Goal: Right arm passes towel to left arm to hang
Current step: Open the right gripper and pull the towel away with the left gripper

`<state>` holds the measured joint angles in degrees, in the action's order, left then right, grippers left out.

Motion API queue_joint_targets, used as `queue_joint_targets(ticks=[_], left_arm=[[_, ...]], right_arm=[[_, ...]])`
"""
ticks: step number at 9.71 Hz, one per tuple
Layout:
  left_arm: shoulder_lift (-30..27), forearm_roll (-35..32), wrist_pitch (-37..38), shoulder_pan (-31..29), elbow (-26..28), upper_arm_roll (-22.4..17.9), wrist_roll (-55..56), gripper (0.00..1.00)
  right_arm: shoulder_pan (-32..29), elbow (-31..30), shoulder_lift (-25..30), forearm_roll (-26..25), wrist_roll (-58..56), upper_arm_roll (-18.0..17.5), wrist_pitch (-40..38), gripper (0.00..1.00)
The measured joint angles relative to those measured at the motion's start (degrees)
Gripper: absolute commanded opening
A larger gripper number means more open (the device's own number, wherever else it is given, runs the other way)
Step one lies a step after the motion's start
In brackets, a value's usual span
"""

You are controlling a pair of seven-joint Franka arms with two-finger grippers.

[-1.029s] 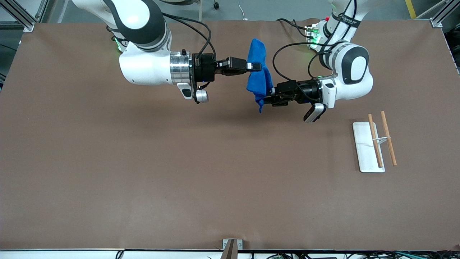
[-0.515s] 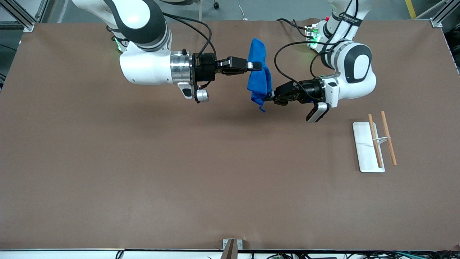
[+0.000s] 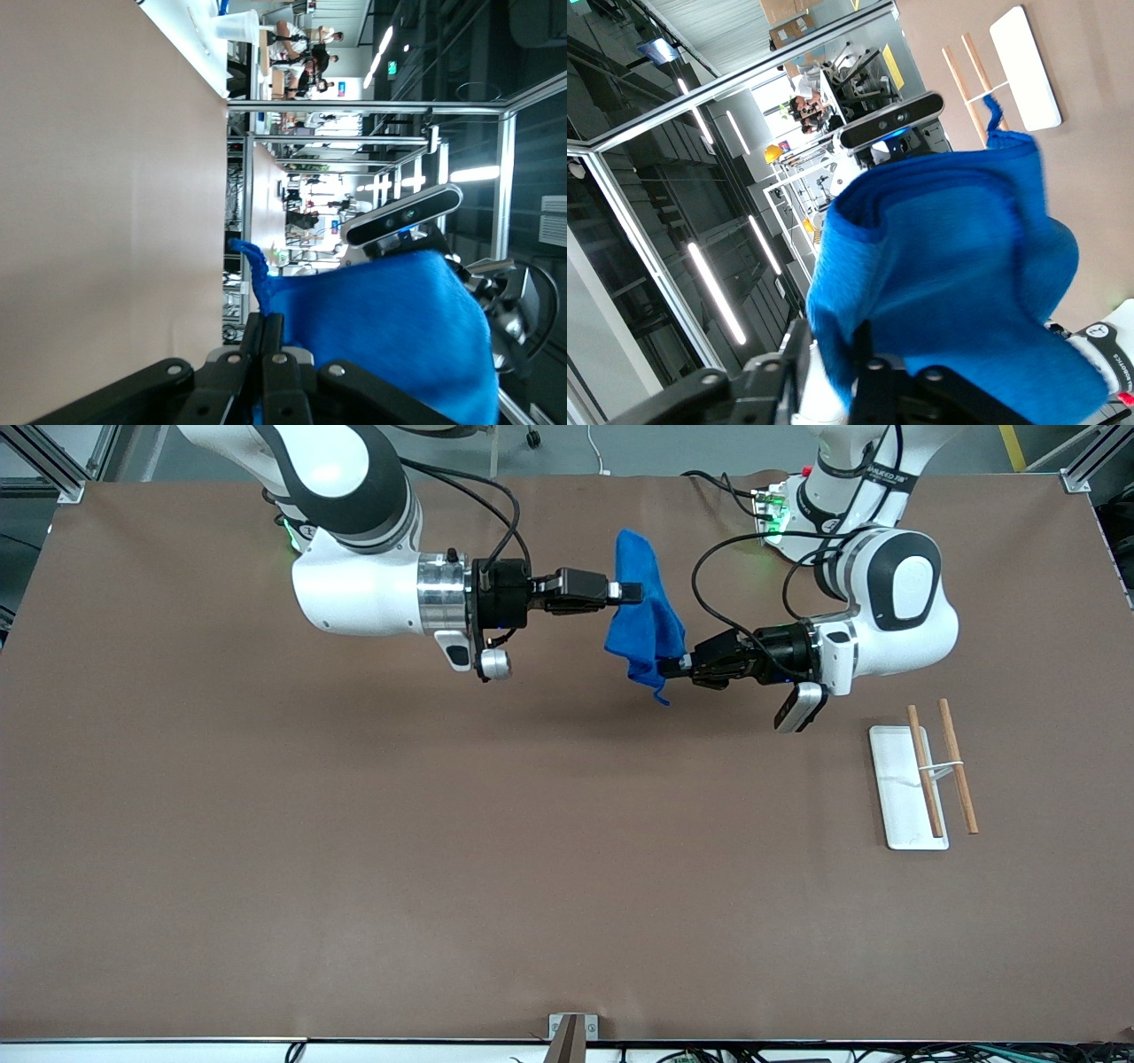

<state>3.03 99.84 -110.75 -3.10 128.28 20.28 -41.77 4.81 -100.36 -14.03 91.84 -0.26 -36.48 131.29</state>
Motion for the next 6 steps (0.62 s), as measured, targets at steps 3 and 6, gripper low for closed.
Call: queue_joint_targets(ticks=[3, 6], left_arm=[[-0.28, -11.47, 0.01, -0.05, -2.69, -2.53, 6.36, 0.00], [-0.71, -30.46, -0.06, -0.11, -7.43, -8.68, 13.92, 0.00]], right_arm=[[-5.68, 0.18, -0.04, -26.29, 13.98, 0.35, -3.36, 1.00], [-8.48, 0.59, 0.63, -56.65, 28.05, 2.88, -8.77, 1.00]])
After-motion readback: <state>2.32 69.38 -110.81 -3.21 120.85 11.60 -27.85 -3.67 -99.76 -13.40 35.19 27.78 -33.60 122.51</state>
